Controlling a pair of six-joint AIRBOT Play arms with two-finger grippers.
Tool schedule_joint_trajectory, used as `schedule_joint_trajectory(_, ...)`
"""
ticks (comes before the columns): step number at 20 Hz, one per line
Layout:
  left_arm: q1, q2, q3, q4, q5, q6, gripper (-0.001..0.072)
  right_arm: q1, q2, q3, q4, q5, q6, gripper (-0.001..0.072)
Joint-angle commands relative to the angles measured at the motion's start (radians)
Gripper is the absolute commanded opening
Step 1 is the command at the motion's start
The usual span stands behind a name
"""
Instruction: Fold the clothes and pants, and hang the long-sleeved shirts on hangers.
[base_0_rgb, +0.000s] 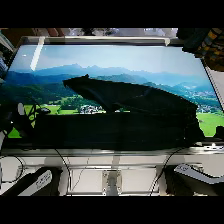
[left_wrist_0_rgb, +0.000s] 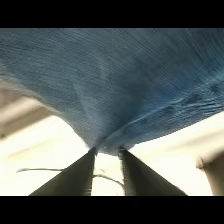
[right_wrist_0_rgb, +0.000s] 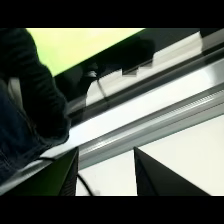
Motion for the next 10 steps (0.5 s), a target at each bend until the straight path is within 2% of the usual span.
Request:
schedule_joint_trajectory(1,-0.024,-0.082,0.193,-0.071,0.054,-0.164,0.0311,0.000,0.001,0.135,0.045,-0.029,0.112,0.0390)
schedule_joint_trajectory(3,-0.073,-0.187,0.359,-0.140,0.055,-0.175,0.0311,0.000,0.001,0.219,0.186,-0.033,0.145,0.0390)
schedule_joint_trajectory(6,-0.159,-0.386,0.615,-0.175,0.085,-0.237,0.0312,0.016,0.000,0.251,0.423,-0.034,0.120,0.0390)
schedule_joint_trajectory(7,-0.179,-0.466,0.703,-0.184,0.101,-0.287,0.0387,0.039,-0.005,0.250,0.435,-0.024,0.119,0.0390)
schedule_joint_trajectory(8,-0.188,-0.547,0.785,-0.211,0.098,-0.348,0.0429,0.066,-0.010,0.250,0.434,-0.005,0.119,0.0390)
schedule_joint_trajectory(9,-0.190,-0.640,0.876,-0.259,0.065,-0.385,0.0430,0.093,-0.014,0.250,0.433,0.011,0.119,0.0390)
schedule_joint_trajectory(10,-0.190,-0.729,0.964,-0.313,0.017,-0.386,0.0431,0.125,-0.018,0.250,0.433,0.015,0.119,0.0390)
